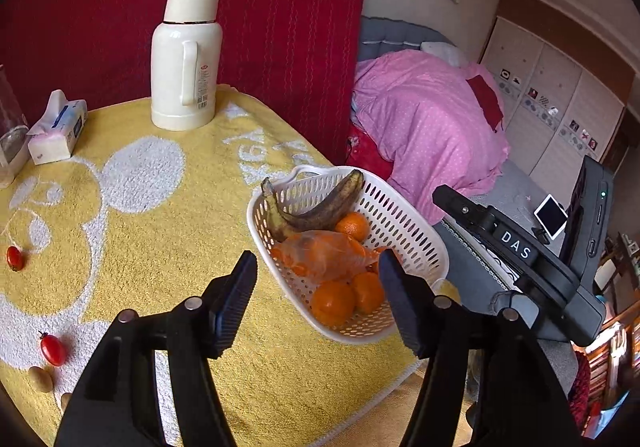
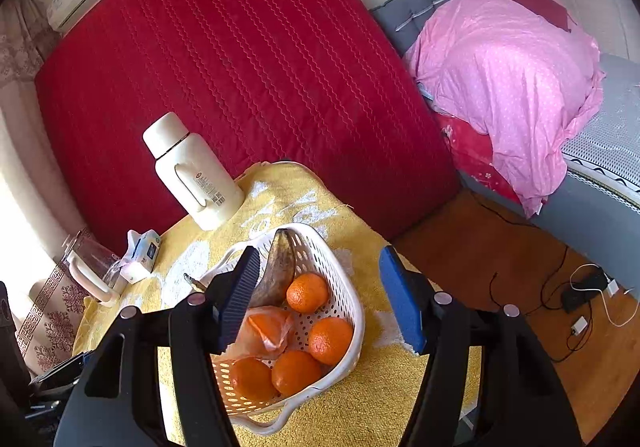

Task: Organize fruits
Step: 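Move both open tools back over the table toward the loose fruit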

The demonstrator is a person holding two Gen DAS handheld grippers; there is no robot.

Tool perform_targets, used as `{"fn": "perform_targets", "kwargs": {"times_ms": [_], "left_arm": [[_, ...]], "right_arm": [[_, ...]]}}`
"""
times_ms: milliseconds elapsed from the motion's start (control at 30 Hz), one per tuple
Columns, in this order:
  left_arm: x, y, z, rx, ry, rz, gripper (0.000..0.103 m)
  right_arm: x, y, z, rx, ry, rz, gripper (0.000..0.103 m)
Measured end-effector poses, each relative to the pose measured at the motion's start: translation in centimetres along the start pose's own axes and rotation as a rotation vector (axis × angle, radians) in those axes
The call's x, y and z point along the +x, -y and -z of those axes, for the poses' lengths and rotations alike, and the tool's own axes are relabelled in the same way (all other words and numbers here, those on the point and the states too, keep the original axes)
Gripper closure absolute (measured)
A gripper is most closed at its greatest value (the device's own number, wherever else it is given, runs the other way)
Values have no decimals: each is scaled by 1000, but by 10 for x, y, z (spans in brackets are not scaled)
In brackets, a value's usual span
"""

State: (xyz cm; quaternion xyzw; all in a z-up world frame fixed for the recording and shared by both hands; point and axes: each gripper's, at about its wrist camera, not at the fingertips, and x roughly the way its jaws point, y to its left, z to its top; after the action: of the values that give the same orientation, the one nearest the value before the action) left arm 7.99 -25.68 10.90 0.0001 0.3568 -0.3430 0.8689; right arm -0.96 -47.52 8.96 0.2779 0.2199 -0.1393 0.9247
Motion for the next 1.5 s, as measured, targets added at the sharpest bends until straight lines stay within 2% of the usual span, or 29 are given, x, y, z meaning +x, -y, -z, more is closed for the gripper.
{"fn": "perform_targets", "kwargs": {"times_ms": [67,133,300,333,367,500,567,667,1033,1500], "left_arm": [[-4,-10,0,-24,14,-31,38],[-8,-18,0,-42,29,-61,31],[-15,-33,6,-65,44,-137,29],[-15,-35,7,-67,45,-152,27],[-17,-37,9,-69,48,-164,19],[-20,-42,12,-54,72,-236,16],[-22,-45,13,-48,77,-261,9],[-24,-49,15,-53,80,-273,9],[-34,-61,24,-33,108,-379,9],[-61,-98,37,-109,130,-448,9]], "right_arm": [[0,-2,1,-1,-1,1,39],[-1,-4,2,-6,1,-1,39],[-3,-9,5,-17,3,-8,39],[-3,-9,5,-19,2,-8,39],[-3,-10,6,-22,3,-6,39],[-5,-14,9,-34,13,-4,29],[-6,-17,10,-45,14,-5,27],[-7,-17,11,-40,17,-14,19],[-8,-27,17,-65,6,-50,19],[-23,-73,41,-227,15,-100,19]]}}
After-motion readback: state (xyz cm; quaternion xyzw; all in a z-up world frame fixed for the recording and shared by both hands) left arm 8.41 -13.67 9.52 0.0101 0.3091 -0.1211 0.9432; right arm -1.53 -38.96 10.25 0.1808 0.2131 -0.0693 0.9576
